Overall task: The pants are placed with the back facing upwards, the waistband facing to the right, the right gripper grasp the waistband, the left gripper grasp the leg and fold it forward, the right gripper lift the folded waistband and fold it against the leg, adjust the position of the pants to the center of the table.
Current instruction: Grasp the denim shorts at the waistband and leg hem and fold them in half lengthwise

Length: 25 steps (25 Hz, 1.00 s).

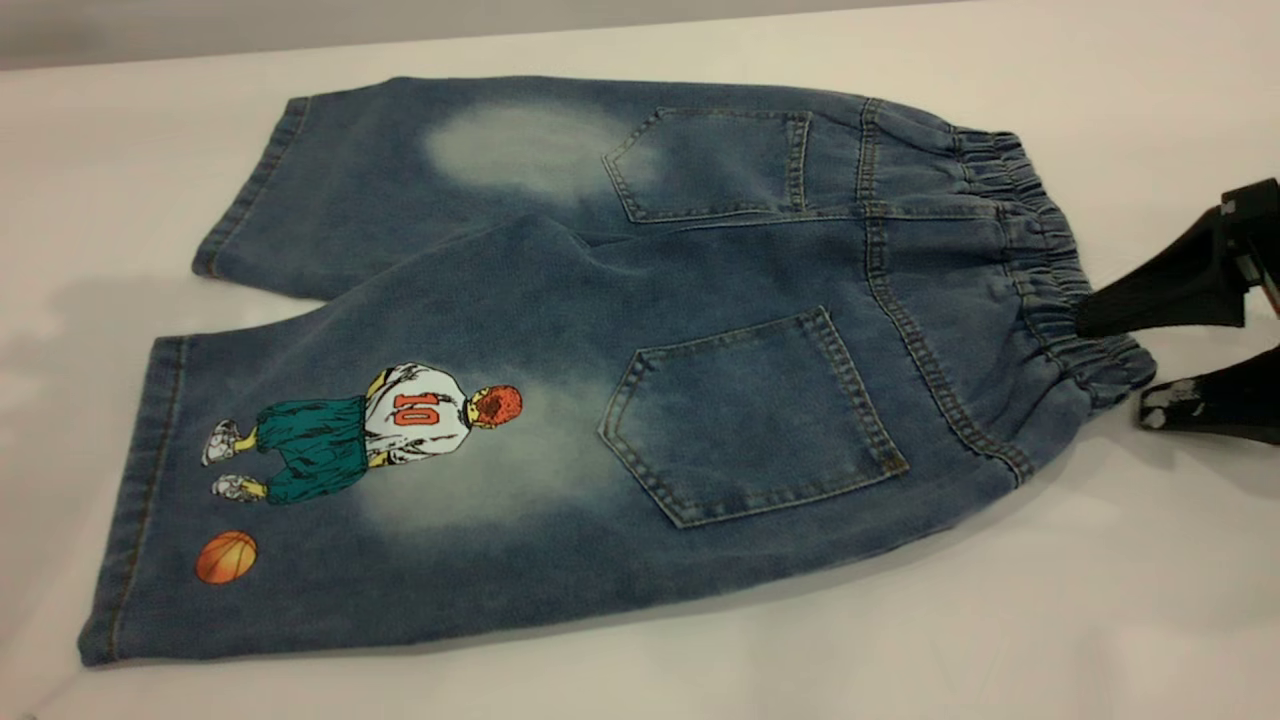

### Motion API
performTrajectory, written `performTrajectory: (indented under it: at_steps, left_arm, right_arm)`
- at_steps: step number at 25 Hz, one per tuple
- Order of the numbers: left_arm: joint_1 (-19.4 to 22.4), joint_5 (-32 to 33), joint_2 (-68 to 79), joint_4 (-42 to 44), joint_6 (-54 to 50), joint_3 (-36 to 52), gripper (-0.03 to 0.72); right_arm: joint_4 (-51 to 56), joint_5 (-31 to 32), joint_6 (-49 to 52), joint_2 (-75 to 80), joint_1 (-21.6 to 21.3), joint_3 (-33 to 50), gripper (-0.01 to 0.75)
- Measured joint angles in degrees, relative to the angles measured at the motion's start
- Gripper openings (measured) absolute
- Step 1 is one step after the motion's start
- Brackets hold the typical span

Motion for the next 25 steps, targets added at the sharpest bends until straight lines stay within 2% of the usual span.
performTrajectory:
  at_steps: [11,20,22,25]
  left_arm:
    - [0.0,0.0,0.0,-0.2,0.0,0.0,0.468]
    - [0.0,0.0,0.0,-0.4,-0.1,0.0,0.468]
    - [0.0,0.0,0.0,-0.4,-0.1,0.0,0.468]
    - [0.0,0.0,0.0,-0.5,-0.1,0.0,0.468]
  right_arm:
    - [2.7,5.2,-0.1,4.2,0.1,0.0,0.567]
    - [2.5,5.4,-0.1,4.3,0.1,0.0,0.561]
    - [2.5,5.2,-0.1,4.3,0.1,0.0,0.533]
    - [2.5,4.9,-0.1,4.3,0.1,0.0,0.445]
